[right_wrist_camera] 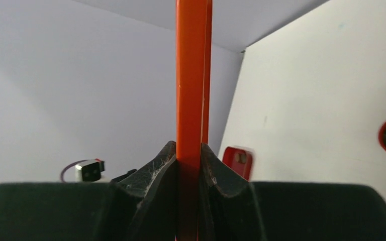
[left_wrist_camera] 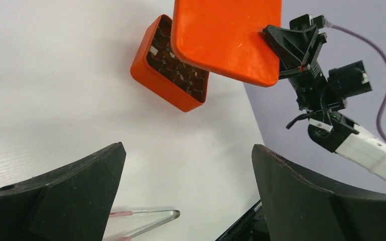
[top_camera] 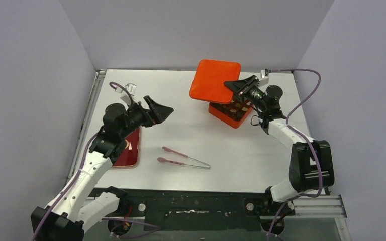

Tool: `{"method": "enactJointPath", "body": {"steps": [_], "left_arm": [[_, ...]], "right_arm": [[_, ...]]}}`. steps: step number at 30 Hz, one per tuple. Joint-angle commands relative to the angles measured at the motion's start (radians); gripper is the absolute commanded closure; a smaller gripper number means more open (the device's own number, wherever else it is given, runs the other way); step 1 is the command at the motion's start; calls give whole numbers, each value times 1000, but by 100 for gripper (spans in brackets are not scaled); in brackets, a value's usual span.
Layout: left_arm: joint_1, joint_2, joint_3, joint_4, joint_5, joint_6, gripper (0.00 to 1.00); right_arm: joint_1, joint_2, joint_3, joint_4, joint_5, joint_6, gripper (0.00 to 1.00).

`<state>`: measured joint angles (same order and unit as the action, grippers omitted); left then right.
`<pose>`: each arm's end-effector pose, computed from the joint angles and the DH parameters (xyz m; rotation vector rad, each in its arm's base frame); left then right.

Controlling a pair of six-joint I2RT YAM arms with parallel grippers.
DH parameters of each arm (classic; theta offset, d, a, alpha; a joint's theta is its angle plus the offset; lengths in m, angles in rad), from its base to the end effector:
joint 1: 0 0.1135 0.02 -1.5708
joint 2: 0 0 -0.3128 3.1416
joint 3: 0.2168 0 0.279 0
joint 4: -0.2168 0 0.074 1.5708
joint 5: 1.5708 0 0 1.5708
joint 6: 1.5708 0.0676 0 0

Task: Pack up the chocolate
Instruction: Close the box lid on the packing box.

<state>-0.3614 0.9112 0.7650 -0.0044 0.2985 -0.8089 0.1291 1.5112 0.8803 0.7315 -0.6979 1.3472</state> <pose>0.2209 -0.1048 0.3596 -0.1757 1.8403 -1.1004 0.3732 0.0922 0.3261 0.3930 1.7055 1.6454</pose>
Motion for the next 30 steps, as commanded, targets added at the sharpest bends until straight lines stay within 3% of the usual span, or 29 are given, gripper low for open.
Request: {"method": "enactJointPath", "body": {"steps": [1,9,17,23,30], "left_arm": [[-16,96,165,-110,-26,179,3],[-55,301,225,-15,-154,281,8],[-98,586,361,113,-135,309,29],[-131,762,499,167,-147,254,37],[-174,974,566,369,-174,185,47]], "right_arm": [[-20,3,65,-147,95,-140,99],[-42,98,115,-248,209,-217,98],[-75,234,152,-210,242,-162,98],[-95,268,141,-239,263,-154,98],[-122,285,100,-228,250,-151,98]]}}
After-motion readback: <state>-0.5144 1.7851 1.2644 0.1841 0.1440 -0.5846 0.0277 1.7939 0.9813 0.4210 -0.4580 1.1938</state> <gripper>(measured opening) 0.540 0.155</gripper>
